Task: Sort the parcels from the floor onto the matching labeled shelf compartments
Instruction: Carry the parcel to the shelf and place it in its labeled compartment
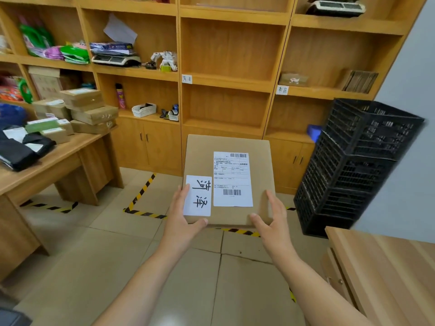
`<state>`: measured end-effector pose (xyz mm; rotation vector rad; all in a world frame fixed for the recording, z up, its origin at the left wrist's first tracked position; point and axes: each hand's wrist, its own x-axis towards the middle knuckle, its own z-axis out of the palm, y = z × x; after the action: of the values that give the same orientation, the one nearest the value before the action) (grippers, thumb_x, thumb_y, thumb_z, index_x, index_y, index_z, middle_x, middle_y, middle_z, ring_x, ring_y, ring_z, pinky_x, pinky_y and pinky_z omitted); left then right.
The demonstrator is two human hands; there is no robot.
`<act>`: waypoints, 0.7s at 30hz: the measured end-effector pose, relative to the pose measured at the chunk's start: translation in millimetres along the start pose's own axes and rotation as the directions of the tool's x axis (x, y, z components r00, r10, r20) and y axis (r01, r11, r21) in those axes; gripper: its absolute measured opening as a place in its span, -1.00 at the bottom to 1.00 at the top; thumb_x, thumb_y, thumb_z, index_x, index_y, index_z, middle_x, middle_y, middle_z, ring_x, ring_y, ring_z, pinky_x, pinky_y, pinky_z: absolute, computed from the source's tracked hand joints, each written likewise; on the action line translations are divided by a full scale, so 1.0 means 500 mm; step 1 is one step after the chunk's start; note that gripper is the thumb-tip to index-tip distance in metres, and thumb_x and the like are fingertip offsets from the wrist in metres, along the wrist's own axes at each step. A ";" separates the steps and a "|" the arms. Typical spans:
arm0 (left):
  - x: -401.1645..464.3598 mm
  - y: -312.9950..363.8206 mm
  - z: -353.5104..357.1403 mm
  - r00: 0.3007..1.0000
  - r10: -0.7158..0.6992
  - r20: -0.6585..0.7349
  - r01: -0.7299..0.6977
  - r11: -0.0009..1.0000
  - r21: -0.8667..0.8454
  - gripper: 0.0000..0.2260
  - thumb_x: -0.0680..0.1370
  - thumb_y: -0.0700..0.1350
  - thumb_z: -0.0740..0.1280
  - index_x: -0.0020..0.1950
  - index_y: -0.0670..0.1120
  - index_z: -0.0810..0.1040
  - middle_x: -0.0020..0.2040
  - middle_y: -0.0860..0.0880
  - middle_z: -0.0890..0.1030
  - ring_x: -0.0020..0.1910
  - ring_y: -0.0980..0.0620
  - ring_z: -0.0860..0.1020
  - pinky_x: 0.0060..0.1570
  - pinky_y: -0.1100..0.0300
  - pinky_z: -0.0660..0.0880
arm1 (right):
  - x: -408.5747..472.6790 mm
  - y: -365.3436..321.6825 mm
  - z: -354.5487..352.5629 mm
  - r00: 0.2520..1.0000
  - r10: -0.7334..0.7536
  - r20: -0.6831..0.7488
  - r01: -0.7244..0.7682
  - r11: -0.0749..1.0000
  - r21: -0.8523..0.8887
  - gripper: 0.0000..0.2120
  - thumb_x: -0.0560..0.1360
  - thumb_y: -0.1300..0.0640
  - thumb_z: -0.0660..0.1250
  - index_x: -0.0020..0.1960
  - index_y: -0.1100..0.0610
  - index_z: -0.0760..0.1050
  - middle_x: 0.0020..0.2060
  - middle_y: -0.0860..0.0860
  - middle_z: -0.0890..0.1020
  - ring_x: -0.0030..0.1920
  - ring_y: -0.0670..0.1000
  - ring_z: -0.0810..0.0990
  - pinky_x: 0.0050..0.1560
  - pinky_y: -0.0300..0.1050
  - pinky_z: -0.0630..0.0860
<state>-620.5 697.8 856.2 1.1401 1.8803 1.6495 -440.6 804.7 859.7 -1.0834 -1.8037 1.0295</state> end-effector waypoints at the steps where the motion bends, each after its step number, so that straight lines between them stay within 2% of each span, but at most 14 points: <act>1: 0.031 -0.006 0.004 1.000 0.010 -0.004 -0.010 1.000 -0.001 -0.23 0.36 -0.28 0.46 0.41 0.18 0.19 0.41 0.20 0.14 0.32 0.23 0.18 0.22 0.31 0.24 | 0.034 0.004 0.009 1.000 0.001 0.006 -0.001 1.000 0.006 -0.34 0.47 0.15 0.36 0.45 -0.12 0.13 0.46 -0.07 0.18 0.42 -0.08 0.17 0.39 -0.08 0.18; 3: 0.101 -0.015 0.014 1.000 0.020 -0.012 -0.020 1.000 0.003 -0.26 0.36 -0.28 0.46 0.41 0.15 0.21 0.42 0.18 0.15 0.29 0.25 0.18 0.17 0.35 0.23 | 0.108 0.011 0.026 1.000 -0.004 0.022 0.004 1.000 0.016 -0.35 0.48 0.13 0.35 0.45 -0.14 0.13 0.47 -0.08 0.17 0.43 -0.08 0.16 0.38 -0.10 0.16; 6: 0.222 -0.018 0.035 0.999 0.021 -0.029 -0.020 1.000 0.021 -0.26 0.36 -0.25 0.46 0.42 0.15 0.21 0.47 0.12 0.14 0.31 0.22 0.18 0.26 0.22 0.28 | 0.234 0.014 0.046 0.999 -0.020 0.042 0.018 0.999 0.043 -0.36 0.48 0.12 0.35 0.45 -0.16 0.15 0.48 -0.09 0.16 0.46 -0.08 0.11 0.43 -0.05 0.12; 9: 0.346 -0.012 0.060 0.998 0.019 -0.056 -0.016 0.999 0.050 -0.26 0.37 -0.23 0.46 0.41 0.17 0.20 0.50 0.13 0.09 0.31 0.26 0.13 0.30 0.19 0.24 | 0.366 0.012 0.061 0.998 -0.035 0.057 0.032 0.998 0.054 -0.37 0.48 0.12 0.35 0.44 -0.17 0.15 0.48 -0.09 0.16 0.46 -0.07 0.12 0.46 -0.01 0.13; 14: 0.521 -0.036 0.076 0.995 0.028 -0.096 -0.022 0.998 0.060 -0.29 0.36 -0.22 0.47 0.35 0.22 0.23 0.50 0.12 0.09 0.36 0.20 0.13 0.39 0.05 0.22 | 0.557 0.012 0.105 0.993 -0.067 0.099 0.061 0.996 0.057 -0.37 0.49 0.13 0.34 0.45 -0.15 0.15 0.47 -0.09 0.16 0.45 -0.08 0.14 0.41 -0.10 0.11; 18: 0.646 -0.077 0.062 0.994 0.040 -0.106 -0.031 0.995 0.090 -0.30 0.37 -0.19 0.46 0.38 0.20 0.22 0.50 0.14 0.07 0.40 0.18 0.11 0.37 0.12 0.19 | 0.680 0.017 0.172 0.992 -0.057 0.114 0.053 0.998 0.036 -0.37 0.48 0.12 0.35 0.45 -0.15 0.15 0.48 -0.08 0.16 0.46 -0.05 0.14 0.47 0.08 0.15; 21: 0.748 -0.115 0.048 0.995 0.039 -0.096 -0.031 0.996 0.086 -0.29 0.37 -0.18 0.46 0.38 0.22 0.21 0.50 0.17 0.06 0.37 0.23 0.09 0.36 0.14 0.17 | 0.768 0.022 0.230 0.993 -0.058 0.102 0.056 0.998 0.021 -0.36 0.47 0.10 0.35 0.45 -0.16 0.15 0.49 -0.08 0.15 0.47 -0.05 0.13 0.47 0.11 0.16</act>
<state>-842.9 1004.3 877.4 1.1506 2.0191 1.6879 -668.8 1133.1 886.7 -0.9779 -1.8927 1.0822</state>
